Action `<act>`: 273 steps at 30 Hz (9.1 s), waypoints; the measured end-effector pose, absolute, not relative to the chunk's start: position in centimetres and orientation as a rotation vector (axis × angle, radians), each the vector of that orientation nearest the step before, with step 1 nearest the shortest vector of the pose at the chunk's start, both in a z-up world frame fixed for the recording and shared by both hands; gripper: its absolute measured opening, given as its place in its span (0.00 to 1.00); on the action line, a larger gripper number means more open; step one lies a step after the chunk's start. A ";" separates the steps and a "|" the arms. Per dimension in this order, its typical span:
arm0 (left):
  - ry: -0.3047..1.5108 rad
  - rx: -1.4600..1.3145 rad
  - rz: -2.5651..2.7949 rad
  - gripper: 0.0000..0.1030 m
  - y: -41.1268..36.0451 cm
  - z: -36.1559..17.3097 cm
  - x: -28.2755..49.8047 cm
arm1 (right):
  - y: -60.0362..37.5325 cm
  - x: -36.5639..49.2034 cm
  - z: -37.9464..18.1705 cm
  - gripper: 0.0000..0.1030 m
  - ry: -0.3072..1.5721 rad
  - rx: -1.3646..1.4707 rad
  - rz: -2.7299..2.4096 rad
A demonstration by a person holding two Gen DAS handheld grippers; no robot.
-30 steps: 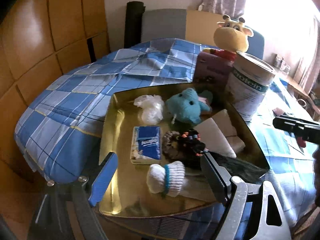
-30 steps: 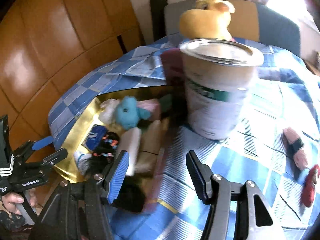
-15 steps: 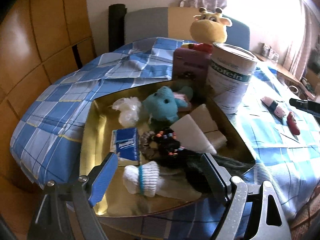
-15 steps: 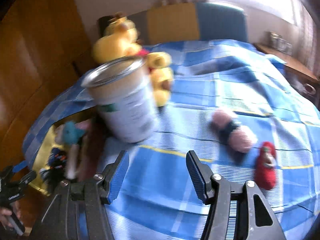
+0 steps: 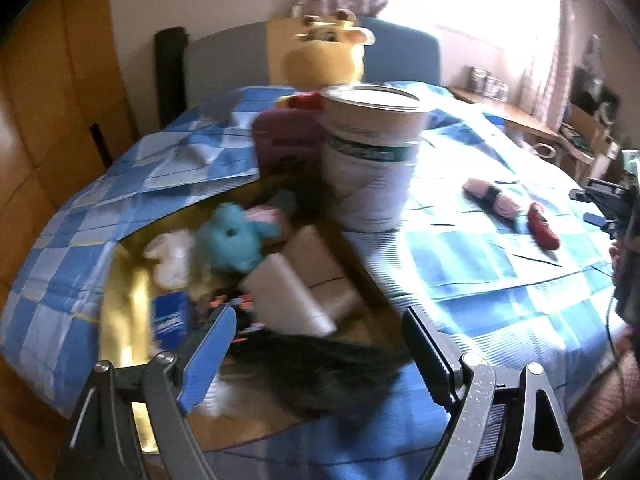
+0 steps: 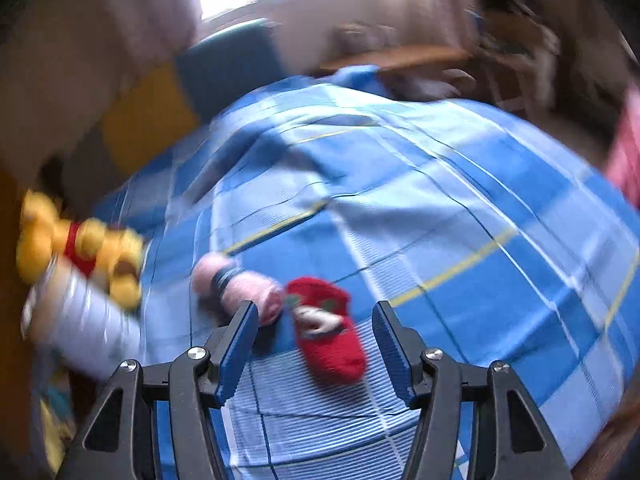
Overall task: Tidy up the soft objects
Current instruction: 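Move both tools back toward the pink towel roll and red sock, then grasp the pink towel roll with the left tool while the right tool grasps the red sock, then carry the pink towel roll into the gold tray and open the left tool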
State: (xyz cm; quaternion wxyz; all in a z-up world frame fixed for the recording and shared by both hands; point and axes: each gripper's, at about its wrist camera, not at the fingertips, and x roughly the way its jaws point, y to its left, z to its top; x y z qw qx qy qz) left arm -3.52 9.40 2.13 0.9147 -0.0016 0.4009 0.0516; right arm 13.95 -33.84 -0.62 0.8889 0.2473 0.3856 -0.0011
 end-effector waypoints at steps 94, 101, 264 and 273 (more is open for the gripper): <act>1.083 0.027 -0.164 0.87 -3.9 -5.4 6.7 | -25.5 17.2 -4.5 0.42 1.148 0.351 0.441; 1.084 0.048 -0.134 0.87 -4.5 -5.8 8.5 | -27.1 17.6 -4.5 0.46 1.142 0.435 0.399; 0.792 -0.276 0.508 0.65 22.7 -3.8 -5.6 | -22.4 13.6 -7.0 0.33 1.032 -0.242 0.129; 0.755 -0.316 0.528 0.78 25.0 -2.6 -7.6 | -22.4 13.6 -7.0 0.33 1.033 -0.242 0.123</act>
